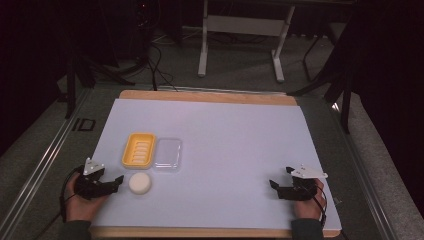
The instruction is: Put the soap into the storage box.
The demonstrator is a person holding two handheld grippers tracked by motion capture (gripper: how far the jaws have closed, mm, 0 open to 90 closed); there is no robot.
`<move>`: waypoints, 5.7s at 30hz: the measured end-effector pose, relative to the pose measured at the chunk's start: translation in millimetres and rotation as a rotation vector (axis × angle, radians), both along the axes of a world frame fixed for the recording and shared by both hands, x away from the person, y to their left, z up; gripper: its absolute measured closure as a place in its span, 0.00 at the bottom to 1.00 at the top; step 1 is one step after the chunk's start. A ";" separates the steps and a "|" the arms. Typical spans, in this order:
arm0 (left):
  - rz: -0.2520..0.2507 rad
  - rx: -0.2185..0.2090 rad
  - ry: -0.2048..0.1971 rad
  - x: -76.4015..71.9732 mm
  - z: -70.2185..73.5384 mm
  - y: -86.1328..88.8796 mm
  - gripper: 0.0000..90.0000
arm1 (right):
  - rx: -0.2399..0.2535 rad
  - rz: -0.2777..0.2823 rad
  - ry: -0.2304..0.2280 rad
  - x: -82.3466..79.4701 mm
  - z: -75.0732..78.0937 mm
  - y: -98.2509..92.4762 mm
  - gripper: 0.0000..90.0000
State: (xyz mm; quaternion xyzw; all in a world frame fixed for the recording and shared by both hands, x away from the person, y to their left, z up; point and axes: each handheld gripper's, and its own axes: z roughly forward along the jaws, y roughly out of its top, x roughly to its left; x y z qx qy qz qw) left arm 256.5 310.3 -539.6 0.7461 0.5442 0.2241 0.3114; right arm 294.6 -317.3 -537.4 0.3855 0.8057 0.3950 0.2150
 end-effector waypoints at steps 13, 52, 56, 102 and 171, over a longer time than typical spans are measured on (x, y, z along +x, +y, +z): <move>-0.088 -0.038 -0.030 -8.1 18.1 -2.4 0.28 | -0.019 0.006 -0.033 -3.2 -0.1 2.1 0.17; -0.493 0.106 0.092 19.0 57.6 -35.7 0.30 | -0.030 -0.004 -0.032 -3.8 0.0 3.3 0.17; -0.508 0.105 0.097 20.9 58.0 -36.7 0.30 | -0.030 -0.005 -0.032 -3.9 0.0 3.3 0.17; -0.686 0.259 0.286 36.5 49.9 -76.2 0.20 | -0.032 -0.004 -0.033 -3.9 -0.1 3.5 0.17; -0.765 0.427 0.451 55.4 34.0 -103.0 0.26 | -0.030 -0.006 -0.040 -4.0 0.1 2.9 0.17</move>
